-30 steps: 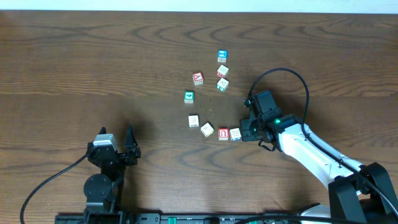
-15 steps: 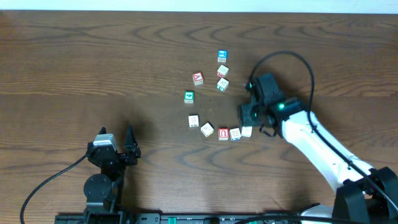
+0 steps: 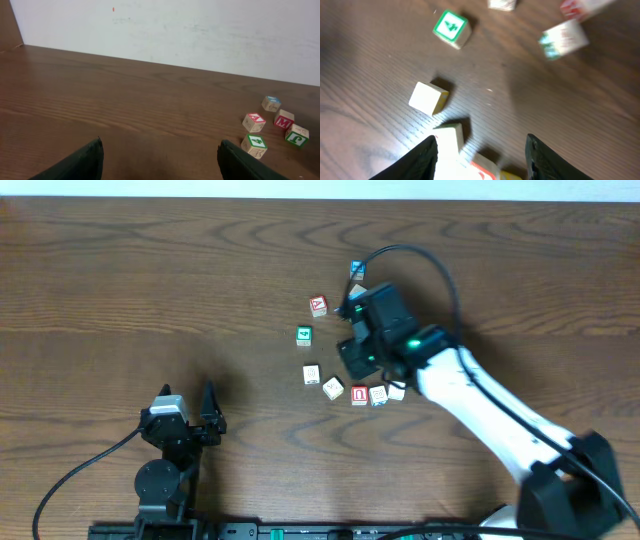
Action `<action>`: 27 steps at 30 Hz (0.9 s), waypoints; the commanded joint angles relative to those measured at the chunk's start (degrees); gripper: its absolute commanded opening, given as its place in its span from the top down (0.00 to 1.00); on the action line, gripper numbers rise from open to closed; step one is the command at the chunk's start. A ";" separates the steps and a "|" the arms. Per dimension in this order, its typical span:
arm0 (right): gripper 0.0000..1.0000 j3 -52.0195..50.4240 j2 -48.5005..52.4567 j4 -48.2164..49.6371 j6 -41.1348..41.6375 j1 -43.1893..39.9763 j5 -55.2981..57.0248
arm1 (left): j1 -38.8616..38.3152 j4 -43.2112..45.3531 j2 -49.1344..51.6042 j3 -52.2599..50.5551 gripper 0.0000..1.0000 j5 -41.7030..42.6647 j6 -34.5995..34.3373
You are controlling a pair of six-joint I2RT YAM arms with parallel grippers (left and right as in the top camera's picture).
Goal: Lift 5 blocks
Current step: 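Open the right gripper and withdraw the right arm to the right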
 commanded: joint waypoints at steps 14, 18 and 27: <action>0.69 4.83 4.61 0.24 2.89 -1.18 0.22 | 0.31 -0.46 -0.35 -1.36 0.27 -2.19 2.23; 0.78 4.83 -0.59 -3.13 3.26 -6.45 0.24 | 0.31 1.73 -0.35 -1.36 0.27 -4.11 3.02; 0.86 4.81 -13.73 -14.19 3.21 -21.27 0.20 | 0.22 4.57 2.36 0.13 0.27 12.00 6.21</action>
